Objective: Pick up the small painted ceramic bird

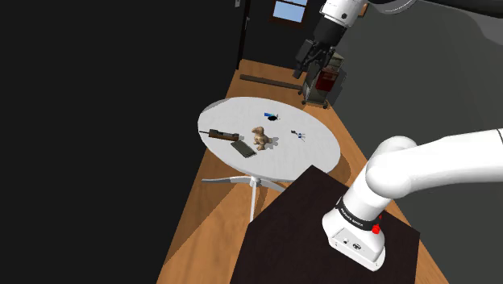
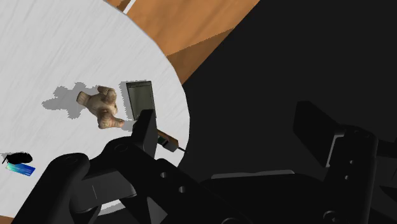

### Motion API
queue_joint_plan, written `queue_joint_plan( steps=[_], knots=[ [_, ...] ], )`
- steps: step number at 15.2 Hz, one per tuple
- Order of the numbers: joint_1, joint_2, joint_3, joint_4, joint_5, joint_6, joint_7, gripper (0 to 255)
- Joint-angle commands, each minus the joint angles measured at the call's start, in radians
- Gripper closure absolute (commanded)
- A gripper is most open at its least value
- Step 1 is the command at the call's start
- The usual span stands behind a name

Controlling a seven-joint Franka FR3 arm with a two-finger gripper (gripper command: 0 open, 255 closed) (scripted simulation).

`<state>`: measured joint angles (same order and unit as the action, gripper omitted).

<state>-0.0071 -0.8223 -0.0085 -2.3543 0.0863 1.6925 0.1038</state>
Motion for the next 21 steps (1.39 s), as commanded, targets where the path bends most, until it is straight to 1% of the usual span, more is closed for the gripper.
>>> queue_joint_plan(
  steps=[1,6,11,16,21],
  knots=[
    [0.0,0.0,0.0,0.0,0.0,0.0,0.0,0],
    [-0.019,0.133,-0.042,-0.024,-0.015,0.126,-0.035,0],
    [-0.035,0.288,-0.083,-0.019,-0.02,0.245,-0.071,0],
    [-0.047,0.46,-0.124,0.015,-0.013,0.35,-0.11,0],
    [-0.057,0.643,-0.163,0.077,0.013,0.436,-0.155,0]
  ],
)
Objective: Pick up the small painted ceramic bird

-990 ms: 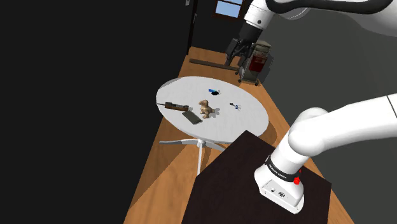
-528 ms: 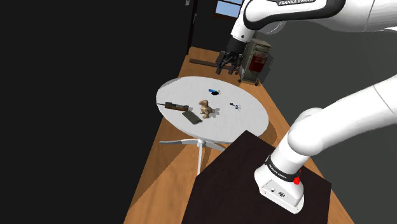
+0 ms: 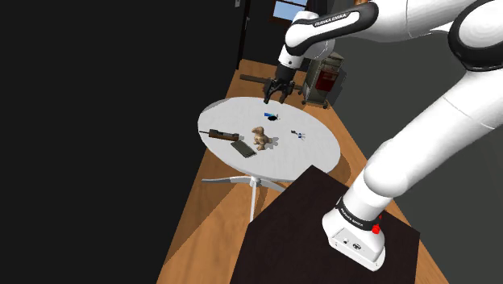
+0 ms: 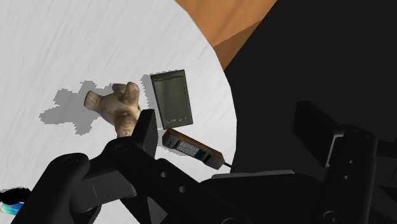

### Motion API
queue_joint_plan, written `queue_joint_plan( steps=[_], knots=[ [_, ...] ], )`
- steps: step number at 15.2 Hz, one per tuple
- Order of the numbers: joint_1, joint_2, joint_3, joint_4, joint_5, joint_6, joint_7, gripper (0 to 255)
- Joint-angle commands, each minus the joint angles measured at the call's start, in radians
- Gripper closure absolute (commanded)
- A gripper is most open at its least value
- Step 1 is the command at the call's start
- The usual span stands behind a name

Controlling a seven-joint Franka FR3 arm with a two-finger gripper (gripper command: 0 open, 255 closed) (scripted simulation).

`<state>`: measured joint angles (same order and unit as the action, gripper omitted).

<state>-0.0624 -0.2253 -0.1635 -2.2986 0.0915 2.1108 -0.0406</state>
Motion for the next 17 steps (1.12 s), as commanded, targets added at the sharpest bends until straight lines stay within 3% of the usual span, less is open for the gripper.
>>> queue_joint_plan(
  steps=[1,9,17],
  knots=[
    [-0.004,0.083,-0.015,0.038,0.015,0.032,-0.02,0],
    [-0.037,0.391,-0.05,0.204,0.093,0.111,-0.1,0],
    [-0.102,0.703,-0.048,0.44,0.167,0.125,-0.156,0]
  ],
)
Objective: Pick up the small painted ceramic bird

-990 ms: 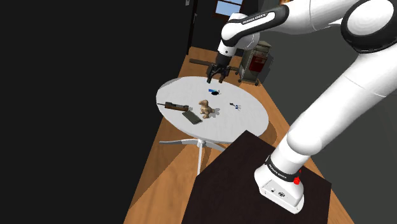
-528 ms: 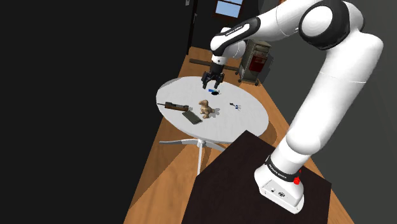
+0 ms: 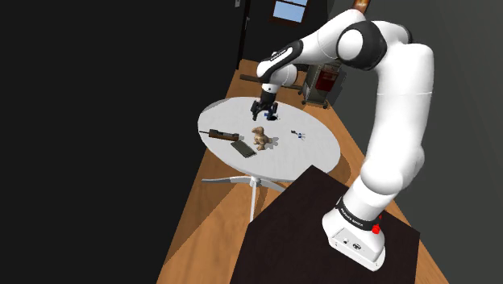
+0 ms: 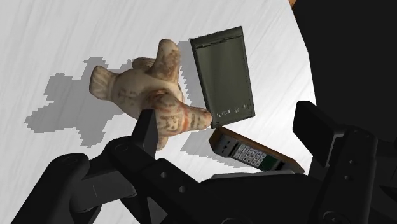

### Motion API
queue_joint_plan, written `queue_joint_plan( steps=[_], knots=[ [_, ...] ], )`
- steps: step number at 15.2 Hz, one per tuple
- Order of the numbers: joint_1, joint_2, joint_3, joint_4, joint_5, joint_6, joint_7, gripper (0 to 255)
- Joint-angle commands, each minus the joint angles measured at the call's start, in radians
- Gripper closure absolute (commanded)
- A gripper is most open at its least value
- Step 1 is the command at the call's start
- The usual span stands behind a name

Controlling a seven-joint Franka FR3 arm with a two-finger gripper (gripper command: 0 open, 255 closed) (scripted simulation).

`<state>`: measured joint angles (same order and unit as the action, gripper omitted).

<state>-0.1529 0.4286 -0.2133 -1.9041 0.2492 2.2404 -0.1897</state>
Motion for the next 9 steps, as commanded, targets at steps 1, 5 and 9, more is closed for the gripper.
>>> queue_joint_plan(
  steps=[1,5,9],
  knots=[
    [-0.021,0.088,0.003,0.08,0.017,-0.007,-0.011,0],
    [-0.061,0.249,0.011,0.234,0.037,-0.027,-0.018,0],
    [-0.103,0.417,0.018,0.416,0.049,-0.066,-0.014,0]
  ],
)
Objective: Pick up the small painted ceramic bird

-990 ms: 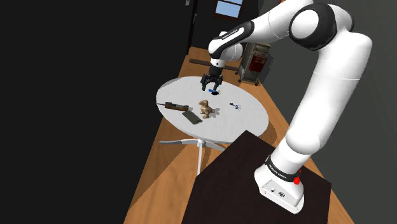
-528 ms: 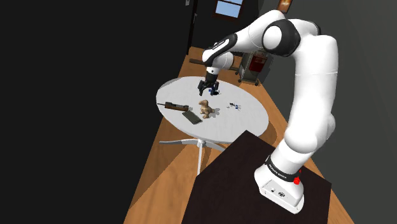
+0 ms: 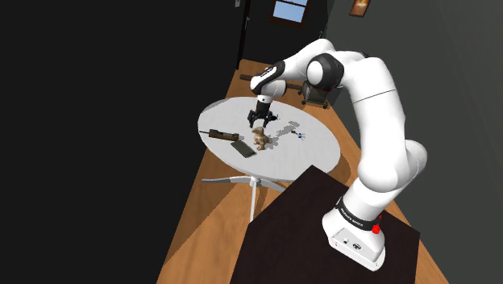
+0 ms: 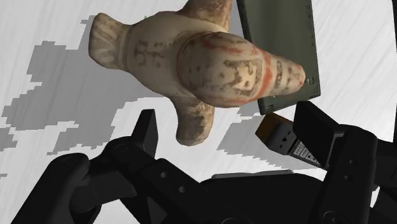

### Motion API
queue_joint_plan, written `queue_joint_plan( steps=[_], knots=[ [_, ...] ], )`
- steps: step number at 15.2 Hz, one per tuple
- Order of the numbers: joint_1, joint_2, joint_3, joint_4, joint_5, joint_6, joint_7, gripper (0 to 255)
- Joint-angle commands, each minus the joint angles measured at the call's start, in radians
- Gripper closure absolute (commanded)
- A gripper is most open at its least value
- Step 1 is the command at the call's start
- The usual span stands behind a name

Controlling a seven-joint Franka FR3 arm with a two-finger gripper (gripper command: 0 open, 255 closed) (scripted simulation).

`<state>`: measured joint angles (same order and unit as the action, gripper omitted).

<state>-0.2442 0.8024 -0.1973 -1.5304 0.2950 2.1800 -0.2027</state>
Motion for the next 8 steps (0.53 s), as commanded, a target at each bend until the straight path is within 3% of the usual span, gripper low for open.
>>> queue_joint_plan(
  steps=[1,8],
  knots=[
    [-0.022,0.088,0.003,0.094,0.005,-0.019,0.002,0],
    [-0.034,0.17,0.014,0.144,0.014,0.012,-0.003,0]
  ],
)
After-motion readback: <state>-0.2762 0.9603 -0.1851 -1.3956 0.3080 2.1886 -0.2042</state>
